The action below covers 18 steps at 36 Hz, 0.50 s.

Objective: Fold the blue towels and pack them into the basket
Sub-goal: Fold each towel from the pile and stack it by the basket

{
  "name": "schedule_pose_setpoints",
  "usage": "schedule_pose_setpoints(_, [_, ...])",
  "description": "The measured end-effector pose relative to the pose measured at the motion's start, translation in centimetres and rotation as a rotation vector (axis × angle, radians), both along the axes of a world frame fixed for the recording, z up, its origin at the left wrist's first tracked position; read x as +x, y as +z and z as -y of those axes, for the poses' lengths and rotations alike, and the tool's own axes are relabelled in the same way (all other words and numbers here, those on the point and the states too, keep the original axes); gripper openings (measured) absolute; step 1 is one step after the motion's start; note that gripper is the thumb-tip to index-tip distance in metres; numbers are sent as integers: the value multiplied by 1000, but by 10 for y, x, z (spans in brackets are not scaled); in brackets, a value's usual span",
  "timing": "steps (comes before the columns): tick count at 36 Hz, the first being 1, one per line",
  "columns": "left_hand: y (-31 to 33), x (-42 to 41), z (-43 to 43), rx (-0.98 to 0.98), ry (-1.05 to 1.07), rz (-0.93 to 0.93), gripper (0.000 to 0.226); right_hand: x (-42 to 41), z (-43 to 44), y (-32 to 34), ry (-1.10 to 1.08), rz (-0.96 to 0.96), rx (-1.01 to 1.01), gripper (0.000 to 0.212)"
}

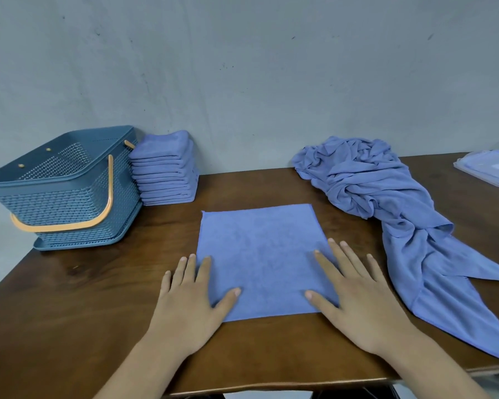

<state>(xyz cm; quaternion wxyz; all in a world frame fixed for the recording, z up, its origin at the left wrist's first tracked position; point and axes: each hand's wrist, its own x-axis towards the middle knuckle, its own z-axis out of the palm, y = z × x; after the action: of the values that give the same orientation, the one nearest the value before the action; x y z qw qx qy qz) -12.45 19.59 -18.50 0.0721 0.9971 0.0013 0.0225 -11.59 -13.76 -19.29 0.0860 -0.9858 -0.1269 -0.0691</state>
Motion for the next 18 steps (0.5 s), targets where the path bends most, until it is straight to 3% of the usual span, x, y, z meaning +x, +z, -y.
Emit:
schedule_pose_setpoints(3, [7,-8,4,34,-130,260,72,-6,2,4,211,148,111,52])
schedule_pose_setpoints(6, [5,-15,15,-75,-437,444,31,-10,3,2,425,222,157,29])
schedule_pose_setpoints(12, [12,-21,42,-107,-676,274,28,-10,1,6,476,167,179,42])
schedule_pose_setpoints(18, [15,-22,46,-36,-675,350,21,-13,1,4,457,136,173,33])
